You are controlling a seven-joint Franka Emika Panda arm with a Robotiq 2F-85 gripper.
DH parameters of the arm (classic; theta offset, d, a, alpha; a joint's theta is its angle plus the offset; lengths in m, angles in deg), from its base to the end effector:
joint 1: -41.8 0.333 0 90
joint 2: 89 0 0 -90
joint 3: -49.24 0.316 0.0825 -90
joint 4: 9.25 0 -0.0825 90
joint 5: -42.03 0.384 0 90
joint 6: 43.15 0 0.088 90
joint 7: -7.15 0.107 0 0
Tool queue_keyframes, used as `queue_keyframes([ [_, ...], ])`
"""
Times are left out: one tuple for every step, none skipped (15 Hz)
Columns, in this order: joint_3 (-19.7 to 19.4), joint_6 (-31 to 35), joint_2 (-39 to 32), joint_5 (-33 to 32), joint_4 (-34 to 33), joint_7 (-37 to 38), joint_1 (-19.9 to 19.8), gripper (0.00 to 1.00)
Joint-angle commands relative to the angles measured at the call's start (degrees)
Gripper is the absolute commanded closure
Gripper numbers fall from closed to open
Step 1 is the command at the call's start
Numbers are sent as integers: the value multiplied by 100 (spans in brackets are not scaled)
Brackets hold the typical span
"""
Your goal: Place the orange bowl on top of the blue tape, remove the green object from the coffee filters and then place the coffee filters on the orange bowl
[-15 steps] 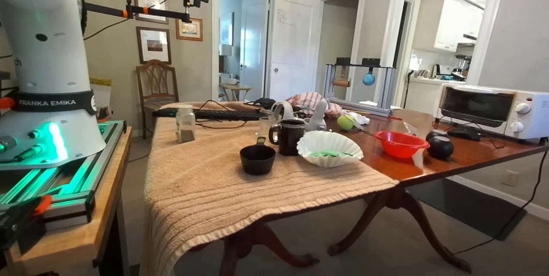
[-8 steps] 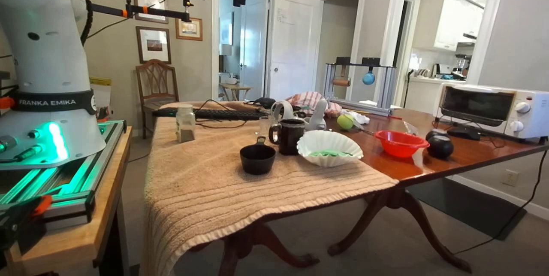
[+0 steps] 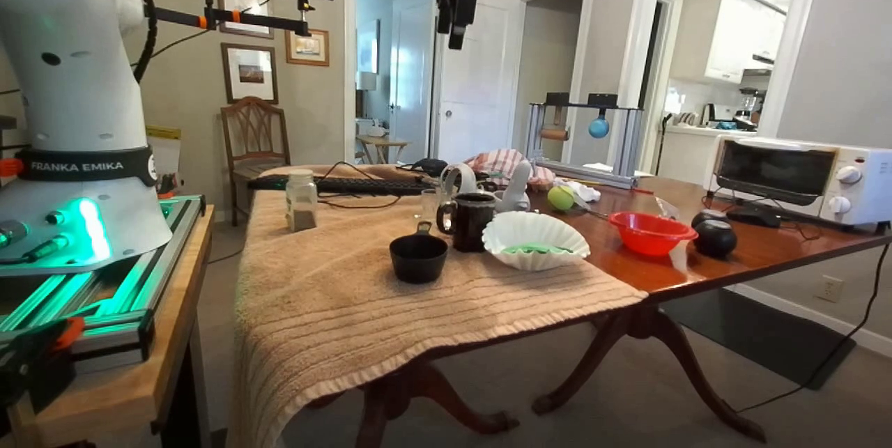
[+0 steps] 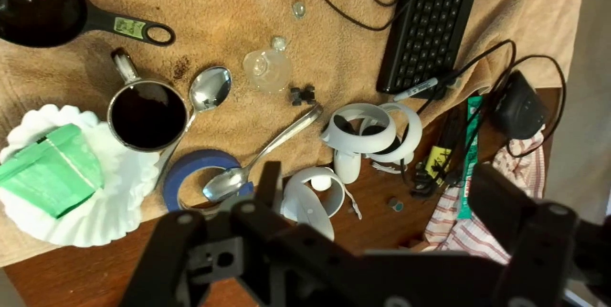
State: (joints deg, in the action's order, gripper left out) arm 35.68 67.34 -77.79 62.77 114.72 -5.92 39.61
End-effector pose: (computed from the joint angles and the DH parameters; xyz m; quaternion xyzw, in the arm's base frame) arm 0.4786 -0.1141 0.4786 -0.9777 0.0870 -0.0239 0.1895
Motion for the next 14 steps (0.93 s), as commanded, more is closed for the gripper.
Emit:
queue_keyframes([
  [30,96,-862,-93,-463,169,-320,0],
  [53,189,-1028,-186,-512,295,-398,0],
  [63,323,-1170,-299,-536,471,-482,0],
  [72,472,-1319,-349,-552,581,-537,0],
  [73,657,-1411,-459,-530,781,-591,0],
  [75,831,-1533,-539,-515,989,-632,0],
  [77,929,-1629,-589,-506,1222,-661,0],
  [88,931,-1655,-517,-483,1351,-683,0],
  [113,833,-1496,-455,-411,977,-715,0],
  [123,849,-1556,-456,-410,1001,-736,0],
  [133,849,-1565,-455,-411,994,-745,0],
  [138,849,-1553,-455,-411,993,-744,0],
  [141,849,-1534,-454,-412,993,-742,0],
  [143,849,-1523,-454,-412,993,-742,0],
])
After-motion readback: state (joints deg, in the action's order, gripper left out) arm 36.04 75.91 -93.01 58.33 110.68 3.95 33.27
